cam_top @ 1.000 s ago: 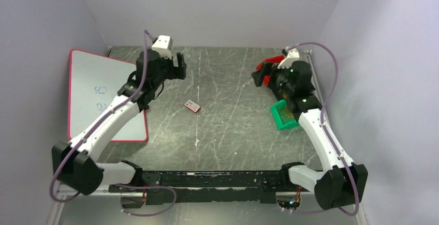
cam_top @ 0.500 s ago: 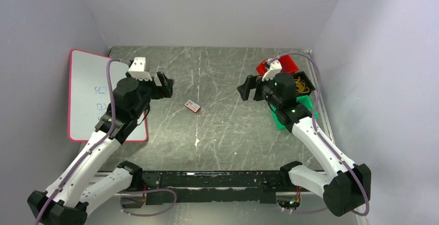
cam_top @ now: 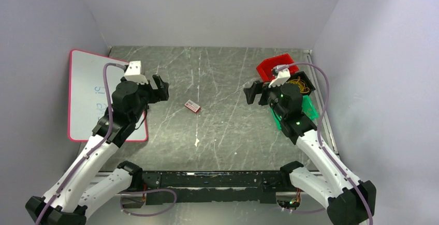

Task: Untangle the cables

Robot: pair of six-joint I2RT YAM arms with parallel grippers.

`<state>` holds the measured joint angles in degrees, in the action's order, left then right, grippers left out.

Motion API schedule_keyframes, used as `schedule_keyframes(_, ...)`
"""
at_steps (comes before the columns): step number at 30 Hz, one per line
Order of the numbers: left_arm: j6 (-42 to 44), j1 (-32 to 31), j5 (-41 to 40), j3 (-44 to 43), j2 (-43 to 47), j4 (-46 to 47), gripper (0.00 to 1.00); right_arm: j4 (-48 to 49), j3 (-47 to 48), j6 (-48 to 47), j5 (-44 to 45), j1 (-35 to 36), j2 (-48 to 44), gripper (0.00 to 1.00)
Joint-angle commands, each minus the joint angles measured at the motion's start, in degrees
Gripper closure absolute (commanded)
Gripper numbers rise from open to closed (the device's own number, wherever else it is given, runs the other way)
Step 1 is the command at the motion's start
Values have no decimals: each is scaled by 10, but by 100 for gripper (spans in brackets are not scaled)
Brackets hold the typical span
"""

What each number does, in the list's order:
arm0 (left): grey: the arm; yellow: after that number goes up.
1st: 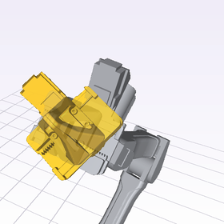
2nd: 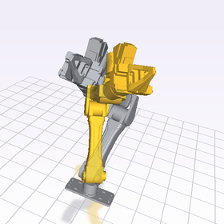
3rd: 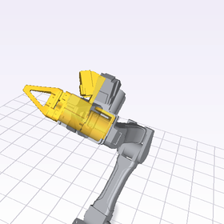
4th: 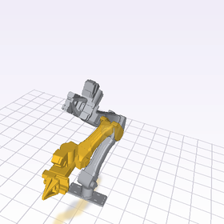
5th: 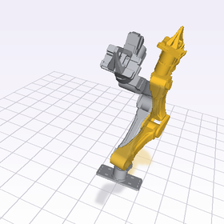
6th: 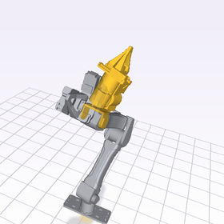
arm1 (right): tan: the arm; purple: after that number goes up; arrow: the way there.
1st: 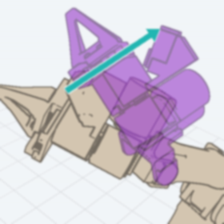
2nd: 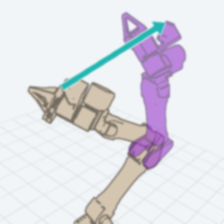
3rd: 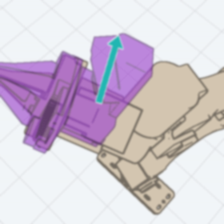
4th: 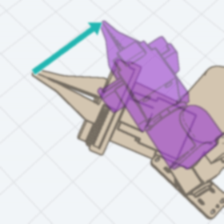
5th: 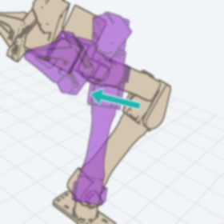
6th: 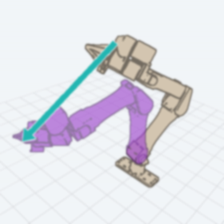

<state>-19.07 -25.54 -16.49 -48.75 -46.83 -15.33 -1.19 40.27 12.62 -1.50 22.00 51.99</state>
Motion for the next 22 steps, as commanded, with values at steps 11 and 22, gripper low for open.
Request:
schedule_keyframes(11,-14,4,-57,41,58,6,10,34,-5,-35,15,5,8,0)
schedule_keyframes(22,-2,4,-66,50,56,19,9,48,5,-31,49,5,26,0)
